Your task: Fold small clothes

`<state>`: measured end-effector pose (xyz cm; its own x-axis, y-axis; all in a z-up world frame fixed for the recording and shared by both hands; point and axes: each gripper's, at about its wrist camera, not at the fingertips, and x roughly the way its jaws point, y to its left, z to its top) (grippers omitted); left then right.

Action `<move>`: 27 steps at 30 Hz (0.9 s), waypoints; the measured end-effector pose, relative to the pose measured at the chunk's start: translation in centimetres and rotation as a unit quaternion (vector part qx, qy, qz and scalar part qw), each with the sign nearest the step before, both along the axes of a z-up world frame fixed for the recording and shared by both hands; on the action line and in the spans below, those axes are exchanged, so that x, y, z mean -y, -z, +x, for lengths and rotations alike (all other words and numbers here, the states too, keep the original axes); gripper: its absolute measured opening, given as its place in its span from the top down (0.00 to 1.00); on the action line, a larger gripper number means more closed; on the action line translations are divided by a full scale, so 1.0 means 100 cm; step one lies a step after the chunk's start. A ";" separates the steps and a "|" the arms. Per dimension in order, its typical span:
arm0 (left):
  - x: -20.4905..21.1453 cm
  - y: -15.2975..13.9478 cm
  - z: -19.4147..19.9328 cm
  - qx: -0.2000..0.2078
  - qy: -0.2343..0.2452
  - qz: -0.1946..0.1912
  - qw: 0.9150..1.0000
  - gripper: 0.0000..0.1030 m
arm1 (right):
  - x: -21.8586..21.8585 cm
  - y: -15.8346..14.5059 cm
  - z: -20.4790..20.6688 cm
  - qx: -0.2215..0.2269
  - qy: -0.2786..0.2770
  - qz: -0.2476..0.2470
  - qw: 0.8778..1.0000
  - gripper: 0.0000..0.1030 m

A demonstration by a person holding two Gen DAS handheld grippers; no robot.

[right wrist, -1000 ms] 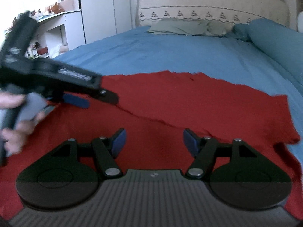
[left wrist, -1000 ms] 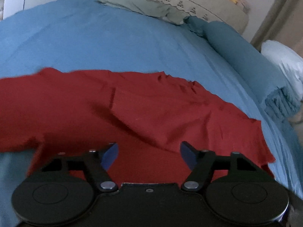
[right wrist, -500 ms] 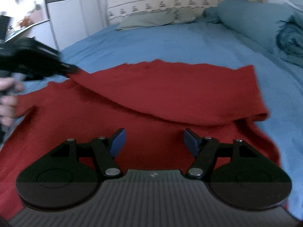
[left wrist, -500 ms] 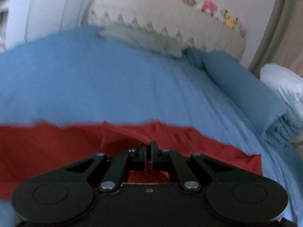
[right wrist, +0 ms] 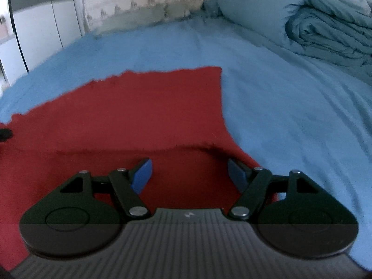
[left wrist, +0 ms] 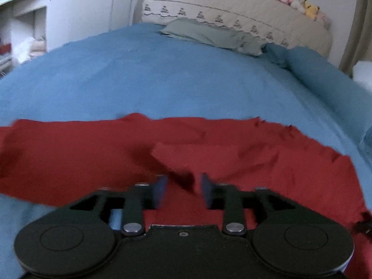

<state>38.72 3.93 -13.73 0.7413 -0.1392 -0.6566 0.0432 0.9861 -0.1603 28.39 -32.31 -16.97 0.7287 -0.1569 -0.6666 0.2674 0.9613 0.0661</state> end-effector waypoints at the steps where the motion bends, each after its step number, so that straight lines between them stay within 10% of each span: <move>1: -0.004 -0.005 -0.007 0.009 0.007 -0.001 1.000 0.40 | -0.003 -0.007 -0.001 -0.013 -0.007 -0.003 1.000 0.14; 5: -0.007 -0.015 -0.004 0.026 0.021 0.008 0.999 0.15 | -0.032 -0.038 0.006 0.019 -0.061 -0.038 0.997 0.04; 10: -0.024 -0.004 0.040 -0.015 -0.013 -0.058 0.998 0.21 | -0.048 -0.043 0.040 0.041 -0.075 -0.017 0.996 0.04; 13: -0.028 0.009 0.065 -0.069 -0.010 -0.089 0.994 0.31 | -0.055 -0.040 0.046 0.045 -0.078 0.004 0.996 0.03; 16: -0.020 0.016 0.077 -0.106 0.019 -0.126 0.986 0.88 | -0.064 -0.035 0.049 0.041 -0.083 -0.006 0.996 0.04; 17: -0.014 0.011 0.075 -0.094 0.036 -0.129 0.987 0.91 | -0.067 -0.034 0.048 0.039 -0.085 -0.008 0.996 0.04; 23: 0.021 -0.032 0.002 0.108 0.099 0.021 0.989 0.89 | -0.069 -0.028 0.047 0.041 -0.086 -0.002 0.995 0.04; 27: 0.011 0.000 0.001 0.068 0.055 0.083 0.993 0.67 | -0.069 -0.022 0.049 0.030 -0.085 0.004 0.996 0.04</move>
<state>38.87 2.83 -13.72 0.8113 -0.1222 -0.5717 0.1625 0.9865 0.0197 33.27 -25.38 -14.73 0.7834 -0.0232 -0.6210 0.0962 0.9918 0.0844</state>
